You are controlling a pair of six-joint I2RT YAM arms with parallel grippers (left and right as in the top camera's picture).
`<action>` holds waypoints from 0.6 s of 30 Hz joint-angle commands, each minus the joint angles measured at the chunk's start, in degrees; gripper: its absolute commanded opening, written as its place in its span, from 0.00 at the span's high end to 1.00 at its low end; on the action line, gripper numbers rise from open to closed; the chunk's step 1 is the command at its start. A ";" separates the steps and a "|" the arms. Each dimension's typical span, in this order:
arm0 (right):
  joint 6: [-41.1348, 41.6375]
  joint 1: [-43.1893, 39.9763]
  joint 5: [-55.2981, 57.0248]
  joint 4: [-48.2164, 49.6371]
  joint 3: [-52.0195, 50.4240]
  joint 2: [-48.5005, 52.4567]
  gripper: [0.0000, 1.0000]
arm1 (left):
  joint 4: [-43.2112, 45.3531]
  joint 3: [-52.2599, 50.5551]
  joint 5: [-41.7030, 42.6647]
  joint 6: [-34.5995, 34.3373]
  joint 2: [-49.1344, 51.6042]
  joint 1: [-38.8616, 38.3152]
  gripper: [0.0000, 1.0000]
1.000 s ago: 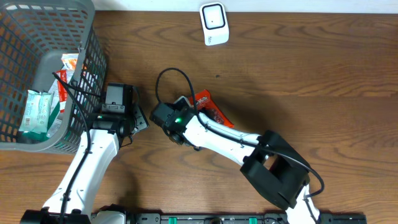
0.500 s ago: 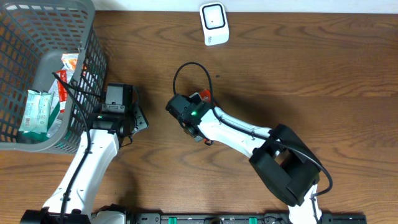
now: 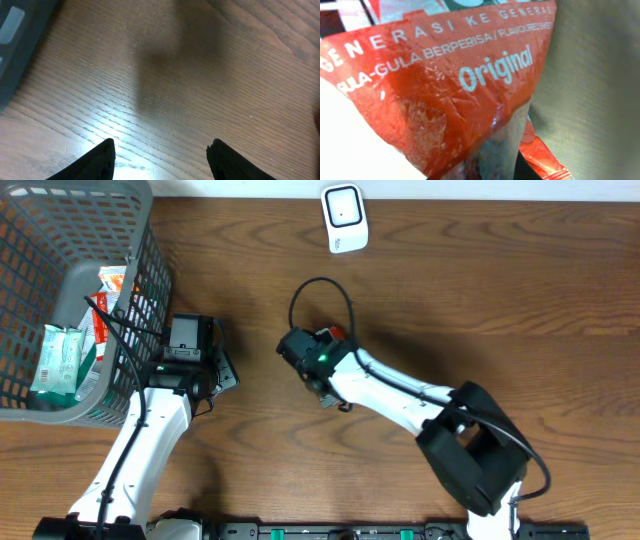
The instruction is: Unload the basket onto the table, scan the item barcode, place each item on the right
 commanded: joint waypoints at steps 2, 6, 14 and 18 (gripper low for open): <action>-0.42 -5.38 -11.98 -2.69 1.38 -9.01 0.99 | -0.15 -0.48 -0.07 0.33 0.61 0.31 0.38; -4.07 -13.99 -29.86 -4.63 1.36 -12.46 0.99 | -0.15 -0.48 -0.07 0.31 0.61 0.31 0.38; -10.03 -28.20 -61.77 2.49 -5.25 -9.42 0.99 | -0.15 -0.48 -0.07 0.33 0.61 0.31 0.38; -9.97 -31.21 -72.04 15.21 -13.60 -7.45 0.99 | -0.15 -0.48 -0.07 0.33 0.61 0.31 0.38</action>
